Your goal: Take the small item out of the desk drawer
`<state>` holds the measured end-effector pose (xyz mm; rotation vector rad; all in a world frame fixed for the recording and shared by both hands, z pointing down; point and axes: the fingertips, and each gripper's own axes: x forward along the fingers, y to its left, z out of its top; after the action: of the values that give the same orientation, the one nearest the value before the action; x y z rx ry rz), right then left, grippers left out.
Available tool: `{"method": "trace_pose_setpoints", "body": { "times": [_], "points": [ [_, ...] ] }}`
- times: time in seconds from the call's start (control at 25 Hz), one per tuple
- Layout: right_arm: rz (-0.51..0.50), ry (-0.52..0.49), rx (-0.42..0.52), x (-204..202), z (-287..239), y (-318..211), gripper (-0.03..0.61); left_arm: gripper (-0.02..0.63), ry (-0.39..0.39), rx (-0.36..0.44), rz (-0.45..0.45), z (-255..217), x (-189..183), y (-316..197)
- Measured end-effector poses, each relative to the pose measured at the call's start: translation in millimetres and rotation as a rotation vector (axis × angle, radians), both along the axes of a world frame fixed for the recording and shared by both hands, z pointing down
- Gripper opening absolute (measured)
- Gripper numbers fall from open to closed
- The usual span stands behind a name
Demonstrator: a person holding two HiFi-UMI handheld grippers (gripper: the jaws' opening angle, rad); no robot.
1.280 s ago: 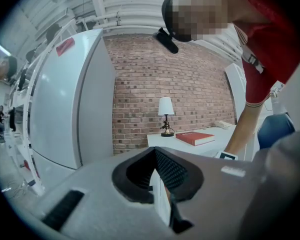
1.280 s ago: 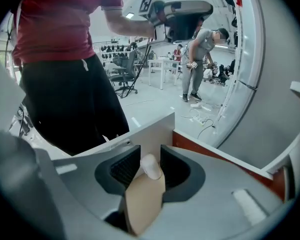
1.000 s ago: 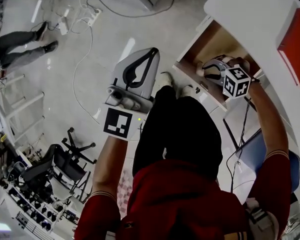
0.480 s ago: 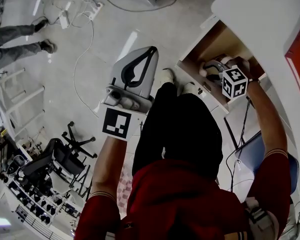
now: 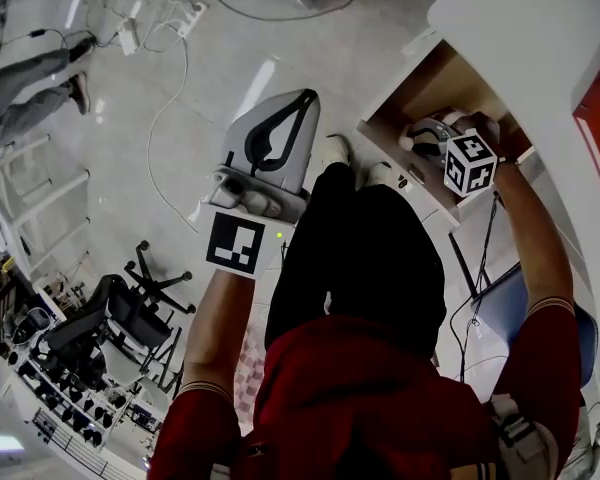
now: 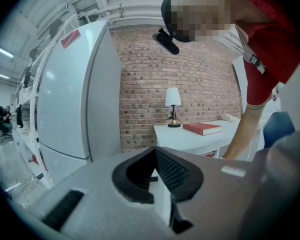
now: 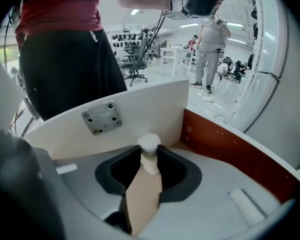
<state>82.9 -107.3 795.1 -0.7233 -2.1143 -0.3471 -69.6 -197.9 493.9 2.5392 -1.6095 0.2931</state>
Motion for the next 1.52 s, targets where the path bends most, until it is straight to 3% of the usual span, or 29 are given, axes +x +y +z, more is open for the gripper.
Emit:
{"method": "trace_pose_setpoints", "body": {
  "times": [0.28,0.68,0.96,1.32,1.52],
  "points": [
    [0.157,-0.049,-0.030,-12.4,-27.3,-19.7,0.115,0.003,0.003,0.008,0.019,-9.9,-0.7,-2.9],
    [0.493,-0.198,-0.071,-30.5,-117.5,-36.6,0.115,0.003,0.007,0.017,0.079,-30.7,4.1,3.5],
    [0.777,-0.383,-0.136,-26.0,-213.7,-40.4,0.115,0.003,0.012,0.022,0.154,-52.5,23.9,14.5],
    [0.954,-0.638,-0.137,-8.0,-330.4,-25.6,0.115,0.003,0.004,0.074,0.236,-96.5,68.8,32.5],
    [1.112,-0.769,-0.186,12.2,-385.9,-10.4,0.115,0.003,0.036,0.122,0.269,-132.1,93.7,47.1]
  ]
}}
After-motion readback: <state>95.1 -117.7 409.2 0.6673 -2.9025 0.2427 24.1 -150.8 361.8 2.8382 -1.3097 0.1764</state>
